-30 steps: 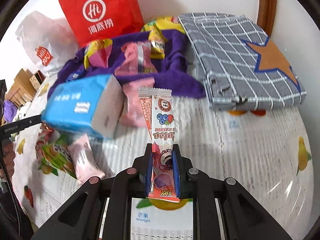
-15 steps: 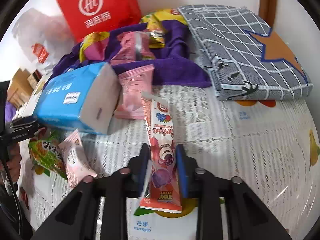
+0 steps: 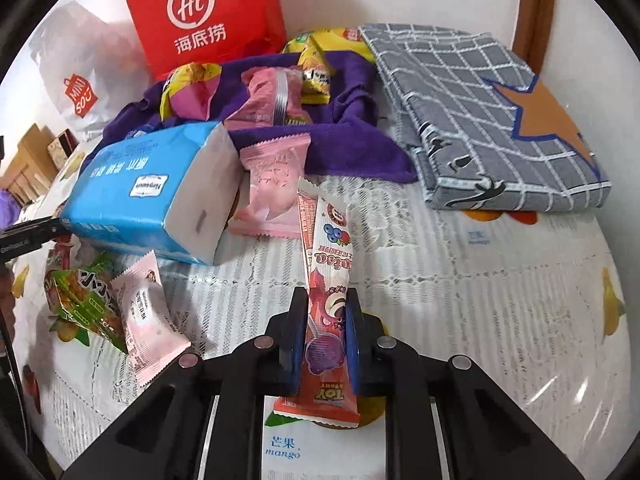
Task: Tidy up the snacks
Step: 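Grasp the pink stick snack with right while left grasps the red candy packet, then carry the stick snack and red candy packet onto the purple towel, open both grippers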
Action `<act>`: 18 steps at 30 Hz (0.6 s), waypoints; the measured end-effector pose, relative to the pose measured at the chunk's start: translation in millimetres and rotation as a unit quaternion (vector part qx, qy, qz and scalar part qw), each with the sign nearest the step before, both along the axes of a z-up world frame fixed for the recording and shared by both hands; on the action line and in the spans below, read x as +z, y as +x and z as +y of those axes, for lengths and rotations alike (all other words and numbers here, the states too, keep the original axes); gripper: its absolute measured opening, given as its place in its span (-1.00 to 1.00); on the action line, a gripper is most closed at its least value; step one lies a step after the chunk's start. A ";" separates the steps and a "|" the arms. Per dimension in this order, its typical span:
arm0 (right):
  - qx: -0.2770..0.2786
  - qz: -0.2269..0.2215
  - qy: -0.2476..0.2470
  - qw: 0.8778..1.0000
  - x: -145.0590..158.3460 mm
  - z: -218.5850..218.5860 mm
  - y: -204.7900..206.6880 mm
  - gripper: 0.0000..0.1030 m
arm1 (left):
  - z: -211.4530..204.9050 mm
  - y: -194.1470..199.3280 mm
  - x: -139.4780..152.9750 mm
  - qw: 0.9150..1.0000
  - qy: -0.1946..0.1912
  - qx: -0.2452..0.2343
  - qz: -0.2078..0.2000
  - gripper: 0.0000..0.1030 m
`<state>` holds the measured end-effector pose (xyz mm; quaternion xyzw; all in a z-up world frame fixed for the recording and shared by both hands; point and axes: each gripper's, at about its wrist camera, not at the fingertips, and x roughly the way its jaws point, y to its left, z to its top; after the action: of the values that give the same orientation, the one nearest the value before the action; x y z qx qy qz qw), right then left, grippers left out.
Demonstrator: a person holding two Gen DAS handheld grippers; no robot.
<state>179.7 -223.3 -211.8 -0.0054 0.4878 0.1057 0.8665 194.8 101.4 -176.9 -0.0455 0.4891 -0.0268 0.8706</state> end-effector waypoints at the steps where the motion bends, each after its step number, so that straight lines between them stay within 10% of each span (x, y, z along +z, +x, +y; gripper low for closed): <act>1: 0.000 -0.002 0.001 1.000 2.2 0.2 -1.1 -0.66 | 0.2 -0.3 1.8 1.000 -0.001 0.000 -0.002 -0.19; 18: 0.008 -0.046 0.028 0.999 55.0 11.4 -16.2 -0.66 | -4.8 -27.9 49.3 0.999 -0.020 -0.004 -0.043 -0.19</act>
<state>163.5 -211.9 -156.8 0.0101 0.4446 0.1254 0.8868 166.9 96.6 -127.6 -0.0597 0.4505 -0.0420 0.8898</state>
